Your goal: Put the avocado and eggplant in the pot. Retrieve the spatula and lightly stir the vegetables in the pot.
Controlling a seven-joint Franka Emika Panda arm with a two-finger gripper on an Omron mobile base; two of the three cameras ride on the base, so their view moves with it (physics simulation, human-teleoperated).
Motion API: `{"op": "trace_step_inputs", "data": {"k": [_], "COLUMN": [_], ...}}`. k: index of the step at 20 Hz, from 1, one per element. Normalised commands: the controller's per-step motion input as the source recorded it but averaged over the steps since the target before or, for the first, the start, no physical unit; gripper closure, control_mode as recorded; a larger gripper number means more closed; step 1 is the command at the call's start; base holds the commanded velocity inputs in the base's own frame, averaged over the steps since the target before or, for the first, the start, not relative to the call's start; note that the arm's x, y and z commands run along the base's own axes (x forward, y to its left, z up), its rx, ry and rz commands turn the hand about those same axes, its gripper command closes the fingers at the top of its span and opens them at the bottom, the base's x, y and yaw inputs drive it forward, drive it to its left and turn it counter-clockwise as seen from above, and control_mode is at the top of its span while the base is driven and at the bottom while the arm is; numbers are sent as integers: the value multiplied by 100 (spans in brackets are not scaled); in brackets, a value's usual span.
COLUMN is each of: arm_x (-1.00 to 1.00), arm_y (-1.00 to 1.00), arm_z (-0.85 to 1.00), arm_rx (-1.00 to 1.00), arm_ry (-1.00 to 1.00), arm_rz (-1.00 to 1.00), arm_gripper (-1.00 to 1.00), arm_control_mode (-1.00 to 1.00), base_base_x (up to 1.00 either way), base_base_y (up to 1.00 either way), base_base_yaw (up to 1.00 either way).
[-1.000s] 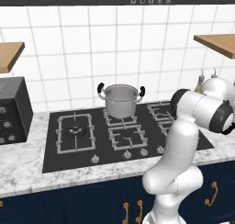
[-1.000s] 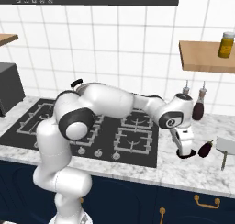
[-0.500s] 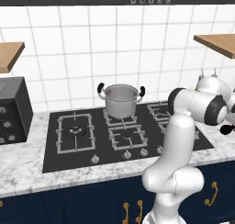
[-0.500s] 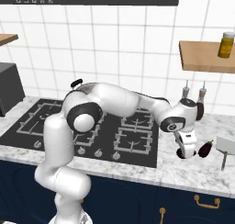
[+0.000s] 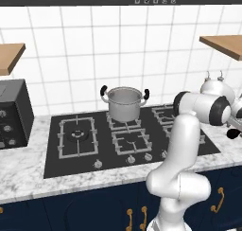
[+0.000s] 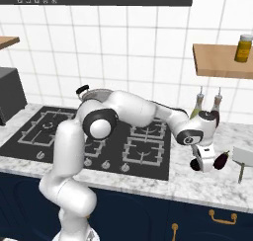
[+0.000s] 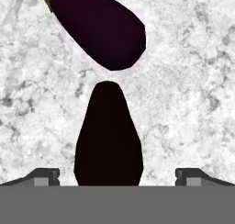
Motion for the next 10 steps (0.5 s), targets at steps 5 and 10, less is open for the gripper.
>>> {"op": "trace_step_inputs", "data": {"k": [5, 10], "arm_x": [2, 2], "arm_y": [-8, 0], "arm_z": [-26, -27], "arm_rx": [0, 0], "arm_ry": [0, 0], "arm_rz": [0, 0], "arm_gripper": [-100, -100], "arm_control_mode": [-100, -100], "base_base_x": [0, 0], "base_base_y": [0, 0], "base_base_yaw": [0, 0]}}
